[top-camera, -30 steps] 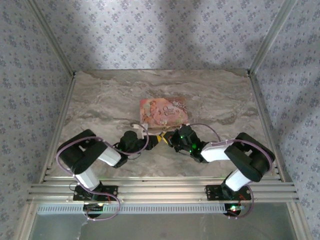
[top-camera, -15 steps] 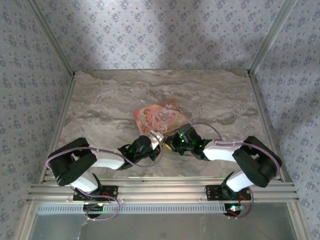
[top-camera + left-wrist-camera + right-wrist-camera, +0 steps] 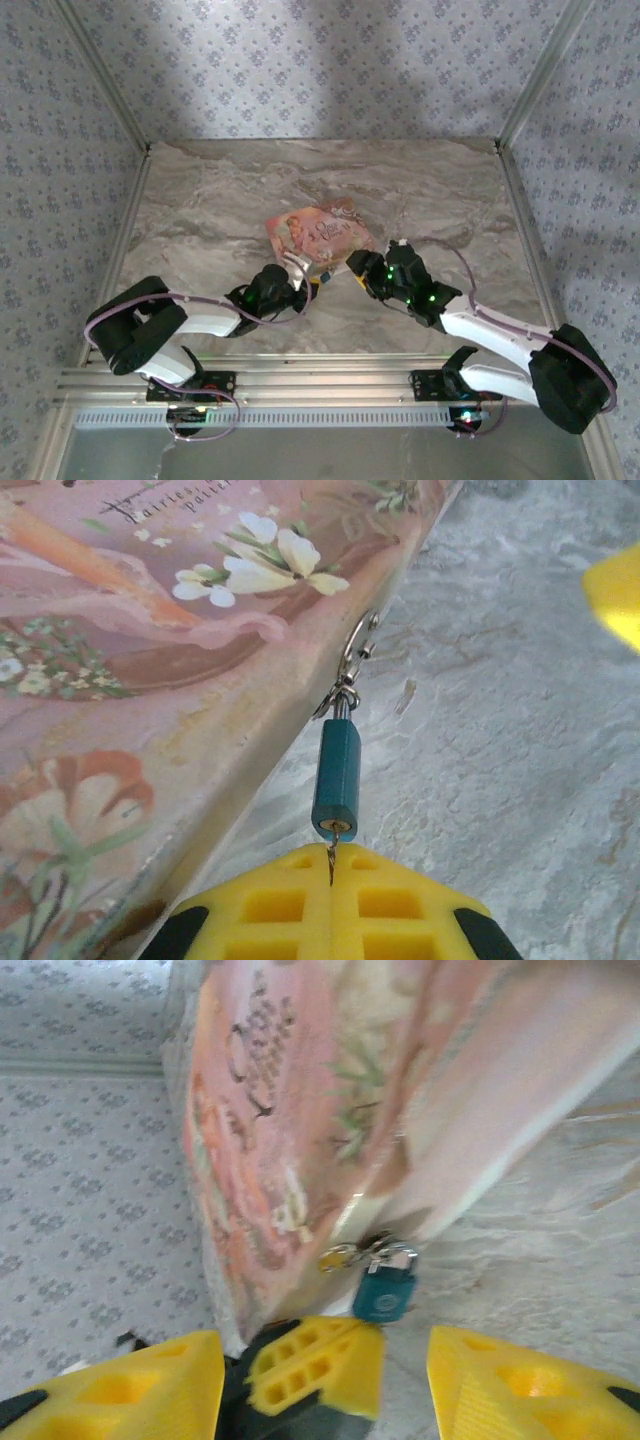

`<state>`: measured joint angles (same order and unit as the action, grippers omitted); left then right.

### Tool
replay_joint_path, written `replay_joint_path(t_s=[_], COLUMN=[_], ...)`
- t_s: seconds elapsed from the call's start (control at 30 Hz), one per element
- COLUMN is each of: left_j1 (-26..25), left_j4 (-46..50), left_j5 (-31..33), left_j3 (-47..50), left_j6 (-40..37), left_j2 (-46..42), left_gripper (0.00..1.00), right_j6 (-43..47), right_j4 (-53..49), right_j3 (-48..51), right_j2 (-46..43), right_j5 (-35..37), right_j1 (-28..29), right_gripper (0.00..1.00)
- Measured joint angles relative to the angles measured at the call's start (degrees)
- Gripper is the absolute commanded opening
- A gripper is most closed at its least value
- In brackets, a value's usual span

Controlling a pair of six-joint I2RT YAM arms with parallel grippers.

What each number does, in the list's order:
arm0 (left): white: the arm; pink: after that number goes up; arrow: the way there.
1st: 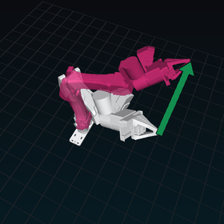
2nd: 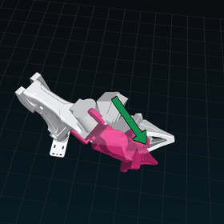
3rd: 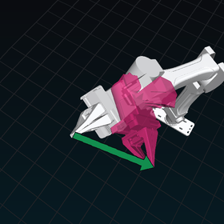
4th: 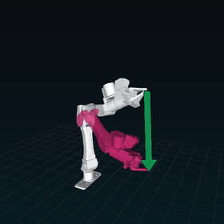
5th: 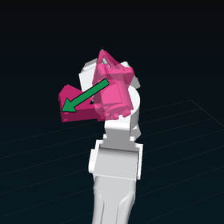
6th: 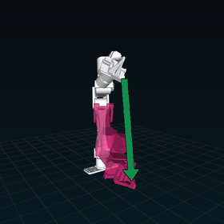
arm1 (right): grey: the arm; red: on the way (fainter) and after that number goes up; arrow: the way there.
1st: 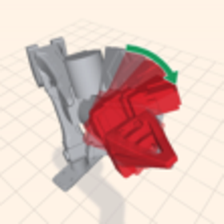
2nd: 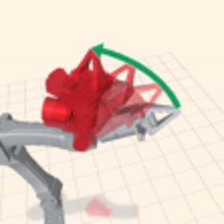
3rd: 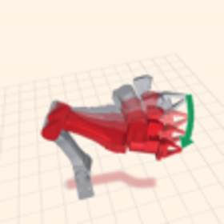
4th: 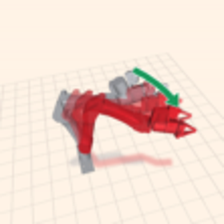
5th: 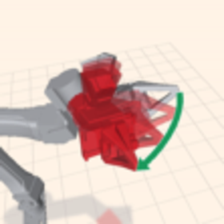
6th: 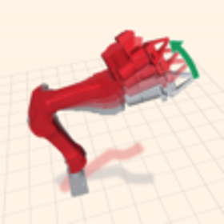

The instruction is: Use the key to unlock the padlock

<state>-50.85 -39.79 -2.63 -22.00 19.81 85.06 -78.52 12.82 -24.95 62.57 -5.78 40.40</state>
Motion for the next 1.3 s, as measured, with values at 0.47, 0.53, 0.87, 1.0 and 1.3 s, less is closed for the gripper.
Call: replay_joint_path(t_s=[0.47, 0.53, 0.87, 1.0, 1.3], left_j1=[2.4, 2.4, 2.4, 2.4, 2.3], left_j4=[-2.5, -2.4, -4.7, -5.3, -7.2], left_j5=[-5.8, -5.7, -5.0, -5.1, -4.8], left_j3=[0.1, 0.1, 3.0, 3.1, 4.6], left_j6=[13.8, 13.9, 12.8, 12.7, 12.8], left_j2=[1.0, 1.0, 0.9, 0.9, 0.9], left_gripper=[0.0, 0.0, 0.0, 0.0, 0.0], right_j6=[-1.0, -1.3, -1.6, -1.8, -1.9], right_j4=[10.7, 11.9, 14.1, 14.0, 14.7], right_j3=[-0.9, -1.9, -4.6, -4.6, -5.3], right_j2=[17.9, 19.4, 23.2, 23.9, 26.5], right_j5=[0.0, -0.2, -1.2, -1.5, -2.3], right_j1=[2.7, 3.3, 5.8, 5.8, 5.8], right_gripper=[0.6, 0.59, 0.57, 0.57, 0.56])
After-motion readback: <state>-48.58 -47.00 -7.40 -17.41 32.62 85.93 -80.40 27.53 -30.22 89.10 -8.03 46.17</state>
